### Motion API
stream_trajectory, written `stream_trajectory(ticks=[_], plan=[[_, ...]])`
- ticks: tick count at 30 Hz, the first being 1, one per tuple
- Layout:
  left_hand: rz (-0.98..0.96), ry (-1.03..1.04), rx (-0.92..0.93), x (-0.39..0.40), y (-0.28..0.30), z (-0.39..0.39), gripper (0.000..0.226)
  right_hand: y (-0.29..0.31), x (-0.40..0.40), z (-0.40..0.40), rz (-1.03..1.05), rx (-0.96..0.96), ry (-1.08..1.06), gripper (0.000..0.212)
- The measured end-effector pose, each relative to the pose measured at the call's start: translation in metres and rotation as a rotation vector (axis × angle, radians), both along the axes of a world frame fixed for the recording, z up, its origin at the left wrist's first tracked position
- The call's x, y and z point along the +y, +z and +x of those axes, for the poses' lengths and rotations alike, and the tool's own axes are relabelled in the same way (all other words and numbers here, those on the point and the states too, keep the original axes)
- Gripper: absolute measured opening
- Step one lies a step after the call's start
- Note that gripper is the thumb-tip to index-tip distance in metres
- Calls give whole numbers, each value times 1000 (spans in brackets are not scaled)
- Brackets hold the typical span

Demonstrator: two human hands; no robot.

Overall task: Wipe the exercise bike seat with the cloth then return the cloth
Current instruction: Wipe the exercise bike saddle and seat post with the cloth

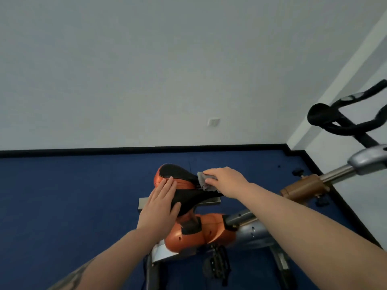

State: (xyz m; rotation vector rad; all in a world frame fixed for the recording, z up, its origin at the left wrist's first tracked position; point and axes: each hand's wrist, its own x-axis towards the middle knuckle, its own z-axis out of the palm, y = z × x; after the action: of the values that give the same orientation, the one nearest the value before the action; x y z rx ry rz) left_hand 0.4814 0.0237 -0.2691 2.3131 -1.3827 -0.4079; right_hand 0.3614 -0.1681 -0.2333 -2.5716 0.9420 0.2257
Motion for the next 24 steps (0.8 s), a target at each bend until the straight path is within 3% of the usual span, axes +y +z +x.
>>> stream_trajectory(ticks=[9, 18, 24], plan=[[-26, -36, -53, -24, 34, -21, 62, 35, 8, -70, -68, -210, -165, 42], [-79, -241, -164, -69, 81, -79, 60, 69, 27, -167, -142, -198, -339, 41], [-102, -471, -201, -84, 94, -116, 59, 89, 56, -221, -181, -248, -618, 39]])
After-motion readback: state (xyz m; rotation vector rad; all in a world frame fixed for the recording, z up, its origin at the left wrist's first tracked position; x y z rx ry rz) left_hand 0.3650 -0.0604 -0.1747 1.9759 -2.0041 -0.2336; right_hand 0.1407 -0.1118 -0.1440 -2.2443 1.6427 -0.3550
